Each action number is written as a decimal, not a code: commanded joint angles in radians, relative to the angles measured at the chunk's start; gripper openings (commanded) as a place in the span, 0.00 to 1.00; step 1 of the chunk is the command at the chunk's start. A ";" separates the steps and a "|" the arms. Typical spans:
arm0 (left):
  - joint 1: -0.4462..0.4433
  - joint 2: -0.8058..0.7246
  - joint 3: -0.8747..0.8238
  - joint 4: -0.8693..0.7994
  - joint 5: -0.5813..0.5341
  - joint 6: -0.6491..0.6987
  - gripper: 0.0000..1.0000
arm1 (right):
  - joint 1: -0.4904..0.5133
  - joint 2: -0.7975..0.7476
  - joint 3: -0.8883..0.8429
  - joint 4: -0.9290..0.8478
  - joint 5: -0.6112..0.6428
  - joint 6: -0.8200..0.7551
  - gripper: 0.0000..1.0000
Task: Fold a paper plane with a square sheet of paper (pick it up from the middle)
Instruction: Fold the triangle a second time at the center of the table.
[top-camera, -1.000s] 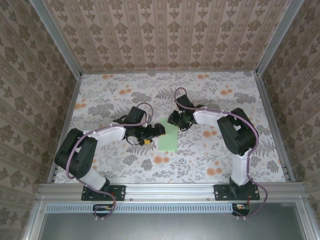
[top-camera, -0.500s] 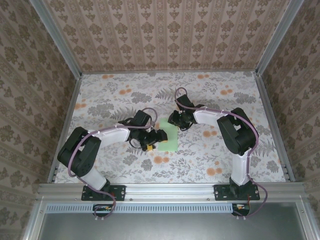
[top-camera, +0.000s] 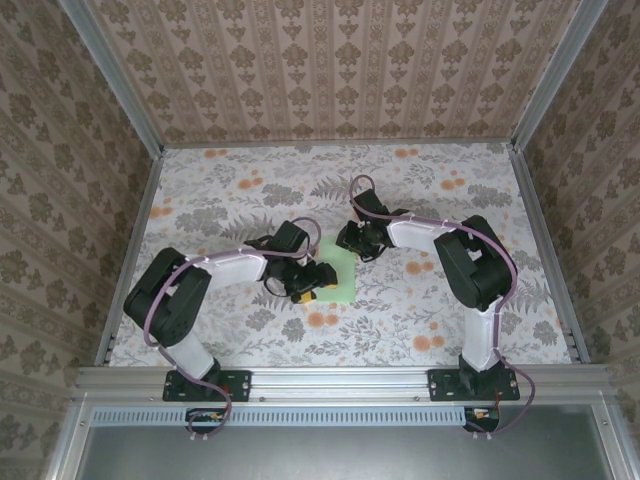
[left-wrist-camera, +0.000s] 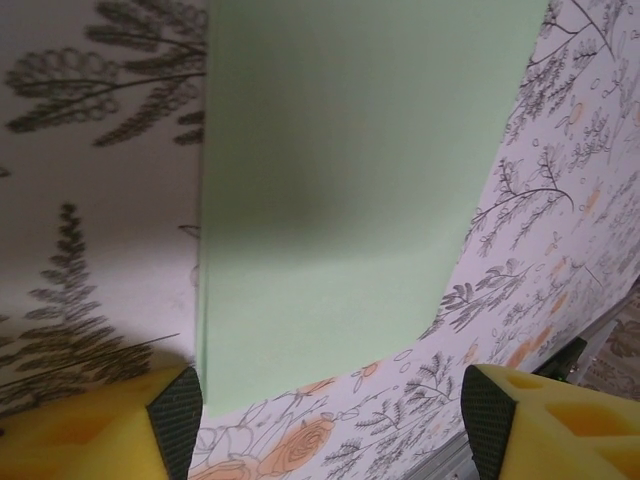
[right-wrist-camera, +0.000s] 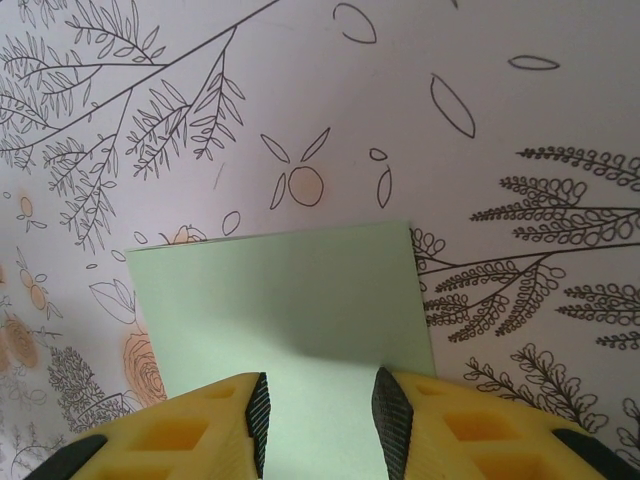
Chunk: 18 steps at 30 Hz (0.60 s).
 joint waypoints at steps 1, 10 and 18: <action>-0.015 0.021 0.031 0.009 0.031 0.001 0.68 | -0.006 0.056 -0.043 -0.063 0.014 0.008 0.39; -0.015 0.029 0.048 -0.018 0.015 0.010 0.68 | -0.006 0.060 -0.047 -0.061 0.009 0.008 0.40; -0.015 0.012 0.056 -0.115 -0.057 0.023 0.74 | -0.006 0.065 -0.049 -0.067 0.015 0.007 0.40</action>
